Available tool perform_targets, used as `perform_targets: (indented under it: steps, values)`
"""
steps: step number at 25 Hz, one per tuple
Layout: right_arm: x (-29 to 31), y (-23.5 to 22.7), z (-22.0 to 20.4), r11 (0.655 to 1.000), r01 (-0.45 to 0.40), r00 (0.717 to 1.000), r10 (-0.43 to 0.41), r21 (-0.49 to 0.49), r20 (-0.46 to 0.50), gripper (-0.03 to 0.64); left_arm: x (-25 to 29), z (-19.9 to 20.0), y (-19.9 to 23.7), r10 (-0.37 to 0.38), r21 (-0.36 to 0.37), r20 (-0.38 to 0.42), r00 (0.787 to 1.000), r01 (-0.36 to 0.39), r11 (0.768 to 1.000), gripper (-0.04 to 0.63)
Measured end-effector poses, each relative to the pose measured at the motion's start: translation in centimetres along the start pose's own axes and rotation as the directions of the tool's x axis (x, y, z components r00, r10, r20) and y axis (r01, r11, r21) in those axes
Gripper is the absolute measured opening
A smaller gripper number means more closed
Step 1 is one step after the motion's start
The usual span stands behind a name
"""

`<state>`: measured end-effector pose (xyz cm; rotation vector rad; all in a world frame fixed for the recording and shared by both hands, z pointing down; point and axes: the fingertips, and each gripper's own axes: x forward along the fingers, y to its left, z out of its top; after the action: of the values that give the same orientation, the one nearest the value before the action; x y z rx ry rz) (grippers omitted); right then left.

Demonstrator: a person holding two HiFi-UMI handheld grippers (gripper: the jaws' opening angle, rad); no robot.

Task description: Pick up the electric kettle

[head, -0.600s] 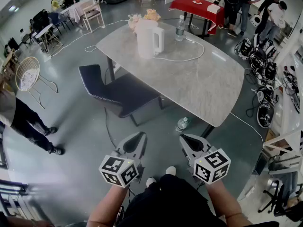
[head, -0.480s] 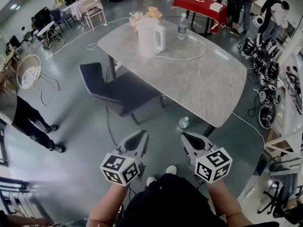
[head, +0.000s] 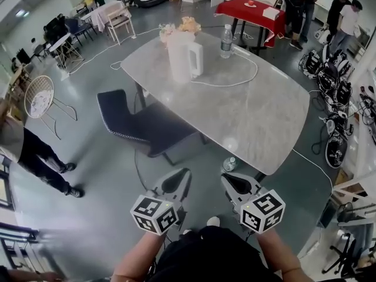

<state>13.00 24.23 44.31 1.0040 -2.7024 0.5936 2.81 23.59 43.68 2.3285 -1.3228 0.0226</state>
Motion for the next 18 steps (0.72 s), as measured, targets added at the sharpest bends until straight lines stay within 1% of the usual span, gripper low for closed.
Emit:
perform_targets:
  steps: [4,9,14,18]
  values:
    - [0.4,-0.9,0.1,1.000,-0.020,1.000,0.019,-0.023,-0.017,0.008,1.5,0.3,-0.6,-0.003,0.018,0.002,1.000,0.003,1.000,0.023]
    - [1.4,-2.3,0.5,1.000,-0.028,0.999,0.028,-0.002,-0.017,0.008,2.6,0.9,-0.9,-0.014,0.030,0.003,1.000,0.014,0.999,0.023]
    - [2.9,-2.4,1.5,0.999,-0.039,0.999,0.039,0.004,-0.024,0.008,3.6,1.8,0.9,0.003,0.031,-0.019,1.000,-0.002,1.000,0.023]
    - [4.5,-3.4,2.5,1.000,-0.022,1.000,0.023,0.022,-0.021,0.008,5.2,3.1,2.3,-0.023,0.037,-0.030,0.999,0.024,0.999,0.023]
